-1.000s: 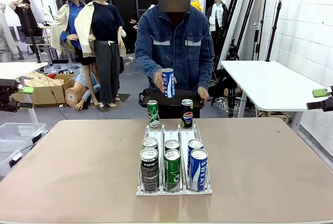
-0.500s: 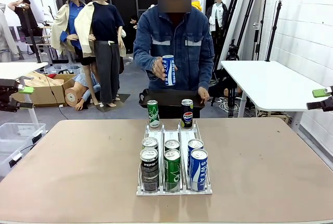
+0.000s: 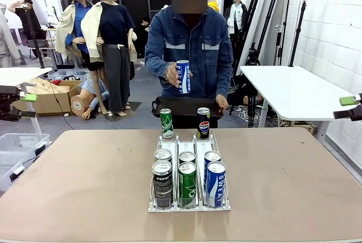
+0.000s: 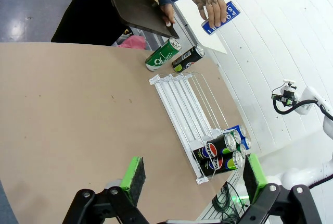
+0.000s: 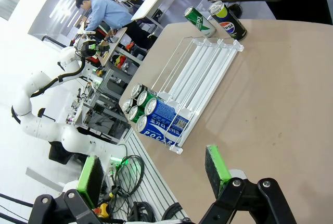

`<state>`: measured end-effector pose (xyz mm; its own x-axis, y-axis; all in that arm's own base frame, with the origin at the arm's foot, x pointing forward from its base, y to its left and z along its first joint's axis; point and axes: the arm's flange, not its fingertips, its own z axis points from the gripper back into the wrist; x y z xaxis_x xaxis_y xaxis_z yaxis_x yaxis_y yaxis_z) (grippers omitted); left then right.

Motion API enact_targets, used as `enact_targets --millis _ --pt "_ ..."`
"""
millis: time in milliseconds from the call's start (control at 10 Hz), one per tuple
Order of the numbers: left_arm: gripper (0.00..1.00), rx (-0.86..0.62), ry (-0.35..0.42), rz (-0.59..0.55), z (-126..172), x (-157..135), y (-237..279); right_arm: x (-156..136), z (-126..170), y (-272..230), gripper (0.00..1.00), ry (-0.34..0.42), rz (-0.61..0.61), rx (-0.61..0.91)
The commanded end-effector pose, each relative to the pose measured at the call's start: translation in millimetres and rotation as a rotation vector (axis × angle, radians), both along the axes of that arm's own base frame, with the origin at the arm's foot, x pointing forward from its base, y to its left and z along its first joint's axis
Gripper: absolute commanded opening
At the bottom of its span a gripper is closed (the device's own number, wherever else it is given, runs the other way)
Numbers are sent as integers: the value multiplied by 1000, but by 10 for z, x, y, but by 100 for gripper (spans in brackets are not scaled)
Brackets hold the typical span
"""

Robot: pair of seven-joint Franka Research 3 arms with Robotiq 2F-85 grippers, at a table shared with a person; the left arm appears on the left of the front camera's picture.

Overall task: Retrieve and hand over the desired beverage to the person.
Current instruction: Pick up a can of the same type that the person held from the Automatic Can Dispenser.

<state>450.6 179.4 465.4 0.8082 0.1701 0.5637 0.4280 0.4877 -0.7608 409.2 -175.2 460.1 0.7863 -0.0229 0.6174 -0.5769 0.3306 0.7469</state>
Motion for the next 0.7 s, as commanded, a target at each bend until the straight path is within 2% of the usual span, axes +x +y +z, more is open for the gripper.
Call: enact_targets --millis 0,600 --pt "100 6 6 2 -3 -6 14 -10 -13 2 100 0 -1 5" --pt "100 6 6 2 -3 -6 14 -10 -13 2 100 0 -1 5"
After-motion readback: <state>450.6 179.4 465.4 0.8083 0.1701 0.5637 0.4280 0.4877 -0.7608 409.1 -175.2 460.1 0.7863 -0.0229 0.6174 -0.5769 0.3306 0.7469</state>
